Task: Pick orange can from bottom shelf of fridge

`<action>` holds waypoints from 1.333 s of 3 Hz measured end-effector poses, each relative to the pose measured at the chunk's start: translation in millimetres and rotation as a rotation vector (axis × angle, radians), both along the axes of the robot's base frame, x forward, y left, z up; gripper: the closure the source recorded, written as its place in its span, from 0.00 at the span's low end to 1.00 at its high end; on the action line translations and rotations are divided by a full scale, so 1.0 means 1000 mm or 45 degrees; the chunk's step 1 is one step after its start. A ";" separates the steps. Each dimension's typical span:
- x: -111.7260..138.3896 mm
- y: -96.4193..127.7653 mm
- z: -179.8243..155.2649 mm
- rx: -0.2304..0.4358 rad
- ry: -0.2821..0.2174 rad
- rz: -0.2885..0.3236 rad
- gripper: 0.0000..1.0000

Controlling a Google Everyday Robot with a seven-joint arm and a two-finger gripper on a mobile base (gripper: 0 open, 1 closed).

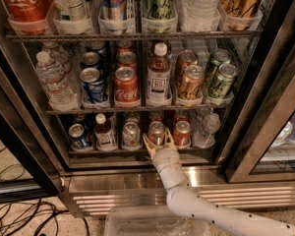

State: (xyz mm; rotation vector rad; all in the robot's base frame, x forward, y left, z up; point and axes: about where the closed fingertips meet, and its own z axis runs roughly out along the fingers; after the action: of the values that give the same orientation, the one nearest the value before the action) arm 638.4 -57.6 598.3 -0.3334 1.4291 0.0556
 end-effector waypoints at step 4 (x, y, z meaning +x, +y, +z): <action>0.001 0.005 0.006 0.030 0.022 0.031 1.00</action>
Offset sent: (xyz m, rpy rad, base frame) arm 0.0035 0.0033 -0.0025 0.0086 0.0105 0.0068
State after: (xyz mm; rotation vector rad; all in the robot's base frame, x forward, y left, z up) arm 639.8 -52.3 604.3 -0.3319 1.4405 0.0950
